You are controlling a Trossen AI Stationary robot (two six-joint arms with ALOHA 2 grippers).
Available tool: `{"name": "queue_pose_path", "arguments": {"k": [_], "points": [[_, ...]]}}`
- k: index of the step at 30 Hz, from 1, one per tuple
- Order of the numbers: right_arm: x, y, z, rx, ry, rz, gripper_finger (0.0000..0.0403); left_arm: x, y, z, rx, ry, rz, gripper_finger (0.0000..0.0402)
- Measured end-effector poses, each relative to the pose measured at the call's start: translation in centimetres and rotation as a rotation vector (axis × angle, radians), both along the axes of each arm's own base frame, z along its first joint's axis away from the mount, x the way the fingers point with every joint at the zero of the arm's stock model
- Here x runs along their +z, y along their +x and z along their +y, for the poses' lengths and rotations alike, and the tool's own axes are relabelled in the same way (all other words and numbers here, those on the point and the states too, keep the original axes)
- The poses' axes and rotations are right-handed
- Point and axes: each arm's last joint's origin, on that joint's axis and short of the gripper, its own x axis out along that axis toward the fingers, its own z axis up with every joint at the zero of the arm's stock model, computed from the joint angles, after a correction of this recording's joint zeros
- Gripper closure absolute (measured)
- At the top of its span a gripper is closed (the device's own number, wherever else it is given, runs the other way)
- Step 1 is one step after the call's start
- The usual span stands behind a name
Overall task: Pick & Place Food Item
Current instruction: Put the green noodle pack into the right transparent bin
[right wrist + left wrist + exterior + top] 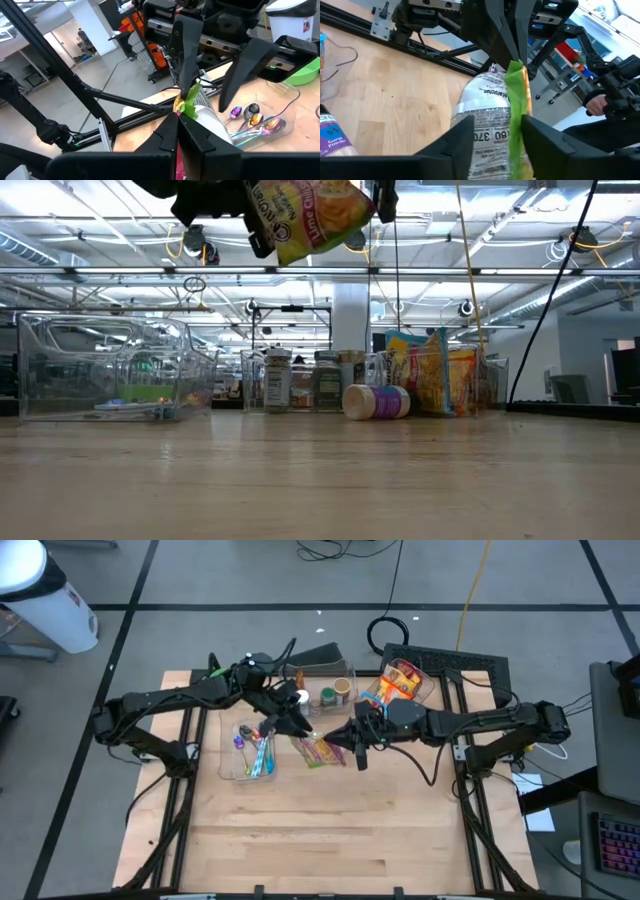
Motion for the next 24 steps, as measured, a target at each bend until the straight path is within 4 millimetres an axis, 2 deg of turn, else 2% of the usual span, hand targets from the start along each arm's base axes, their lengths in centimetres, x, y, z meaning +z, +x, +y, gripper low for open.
{"name": "queue_pose_path", "arguments": {"k": [11, 24], "points": [[-0.19, -0.02, -0.09, -0.003, 0.0, 0.02, 0.0403, -0.02, -0.13, 0.4, 0.017, 0.014, -0.006, 0.039], [-0.17, -0.02, -0.08, -0.003, 0.003, 0.018, 0.0403, 0.05, -0.17, 0.41, 0.013, 0.039, -0.024, 0.0398]]}}
